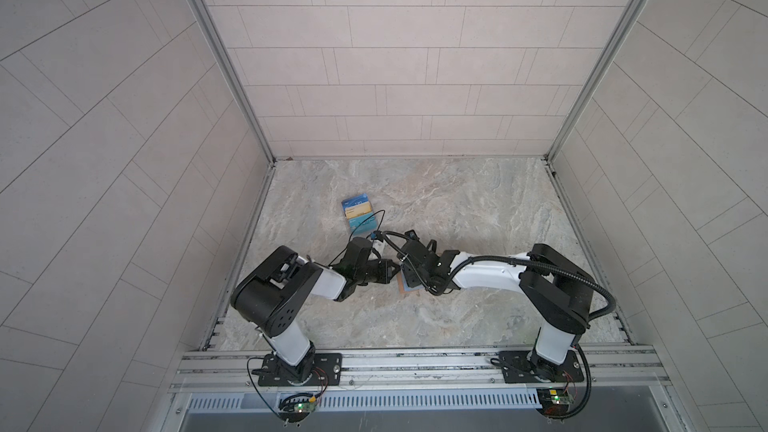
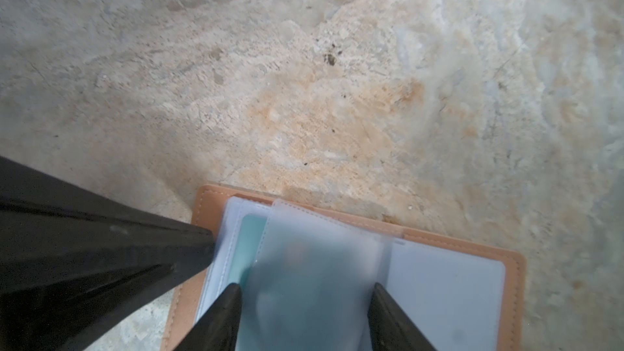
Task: Take the credit cards out of the card holder
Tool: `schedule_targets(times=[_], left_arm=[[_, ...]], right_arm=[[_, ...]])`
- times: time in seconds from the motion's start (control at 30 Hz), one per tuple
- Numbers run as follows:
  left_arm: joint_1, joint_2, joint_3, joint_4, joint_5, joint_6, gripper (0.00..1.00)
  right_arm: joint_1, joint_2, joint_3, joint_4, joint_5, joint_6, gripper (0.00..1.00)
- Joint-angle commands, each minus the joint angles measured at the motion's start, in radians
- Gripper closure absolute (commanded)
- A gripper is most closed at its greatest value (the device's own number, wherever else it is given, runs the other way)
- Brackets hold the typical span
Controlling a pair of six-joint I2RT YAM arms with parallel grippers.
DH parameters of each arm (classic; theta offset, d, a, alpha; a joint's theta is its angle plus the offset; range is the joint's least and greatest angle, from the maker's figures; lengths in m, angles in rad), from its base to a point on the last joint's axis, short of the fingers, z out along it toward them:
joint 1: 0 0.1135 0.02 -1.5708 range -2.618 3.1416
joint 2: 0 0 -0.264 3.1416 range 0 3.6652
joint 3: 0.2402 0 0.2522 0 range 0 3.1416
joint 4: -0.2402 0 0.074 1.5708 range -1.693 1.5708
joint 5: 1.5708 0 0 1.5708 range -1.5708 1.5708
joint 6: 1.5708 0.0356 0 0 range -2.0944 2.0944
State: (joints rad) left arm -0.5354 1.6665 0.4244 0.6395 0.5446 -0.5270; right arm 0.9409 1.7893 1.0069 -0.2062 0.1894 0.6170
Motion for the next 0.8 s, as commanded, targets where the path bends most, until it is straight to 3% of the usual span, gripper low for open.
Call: schedule_targets(times=[0.0,0.37,0.77], left_arm=[[-0.001,0.026,-0.016,-0.036,-0.033,0.011,1.00],[-0.001,0.029,-0.011,-0.056,-0.032,0.022,1.00],[-0.001,0.018,-0.001,-0.072,-0.023,0.035,1.00]], right_arm=[[0.004,-0.026,-0.002,-0.070,0.051,-0.008,0.40],[-0.003,-0.054,0.018,-0.182,0.146,-0.037,0.48],[-0.073,-0.154,-0.059,-0.243,0.176,-0.051,0.51]])
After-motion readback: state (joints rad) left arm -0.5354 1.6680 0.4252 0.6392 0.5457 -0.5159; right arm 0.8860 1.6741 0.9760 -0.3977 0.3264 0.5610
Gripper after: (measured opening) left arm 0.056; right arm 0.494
